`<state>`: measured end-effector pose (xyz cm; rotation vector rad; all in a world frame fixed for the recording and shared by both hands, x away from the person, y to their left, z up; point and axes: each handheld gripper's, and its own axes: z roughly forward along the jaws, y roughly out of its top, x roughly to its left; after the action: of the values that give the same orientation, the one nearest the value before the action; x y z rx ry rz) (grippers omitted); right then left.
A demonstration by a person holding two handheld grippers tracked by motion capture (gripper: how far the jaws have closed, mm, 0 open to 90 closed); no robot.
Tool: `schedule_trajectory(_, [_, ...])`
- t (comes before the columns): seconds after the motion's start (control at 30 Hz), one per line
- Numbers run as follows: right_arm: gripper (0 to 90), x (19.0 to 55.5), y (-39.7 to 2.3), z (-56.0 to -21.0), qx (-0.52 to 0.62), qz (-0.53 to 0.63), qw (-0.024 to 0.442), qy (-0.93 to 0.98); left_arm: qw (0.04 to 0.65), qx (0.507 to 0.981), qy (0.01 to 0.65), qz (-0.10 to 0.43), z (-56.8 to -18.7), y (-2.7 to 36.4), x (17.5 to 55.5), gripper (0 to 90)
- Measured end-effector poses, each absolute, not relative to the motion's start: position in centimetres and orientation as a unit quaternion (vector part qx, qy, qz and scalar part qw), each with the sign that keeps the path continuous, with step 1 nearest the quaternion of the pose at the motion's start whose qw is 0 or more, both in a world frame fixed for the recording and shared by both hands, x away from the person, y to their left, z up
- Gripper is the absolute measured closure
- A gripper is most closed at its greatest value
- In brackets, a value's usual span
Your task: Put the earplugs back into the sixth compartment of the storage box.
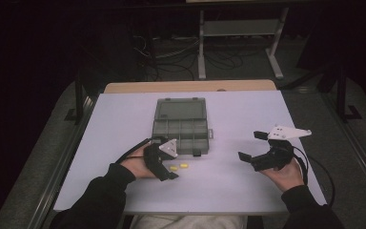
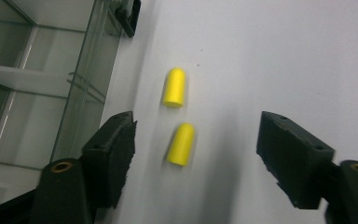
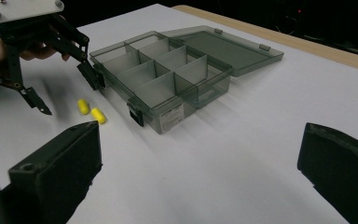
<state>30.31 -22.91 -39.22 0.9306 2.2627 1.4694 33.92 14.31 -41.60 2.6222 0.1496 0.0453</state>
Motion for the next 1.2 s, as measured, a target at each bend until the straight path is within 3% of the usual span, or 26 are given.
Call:
schedule_trajectory(0.07, [0.0, 30.3, -22.9, -39.2, 0.323, 0.51, 0.143, 0.785, 0.252, 0.966, 0.056, 0.015, -41.7, 14.3, 34.0, 33.0])
schedule_trajectory(0.63, [0.0, 30.4, -22.9, -39.2, 0.32, 0.51, 0.143, 0.785, 0.233, 0.971, 0.04, 0.012, -42.4, 14.0, 34.5, 79.3])
schedule_trajectory(1.2, [0.0, 30.3, -22.9, -39.2, 0.321, 0.511, 0.143, 0.784, 0.236, 0.971, 0.031, 0.007, -38.7, 14.2, 35.1, 81.8])
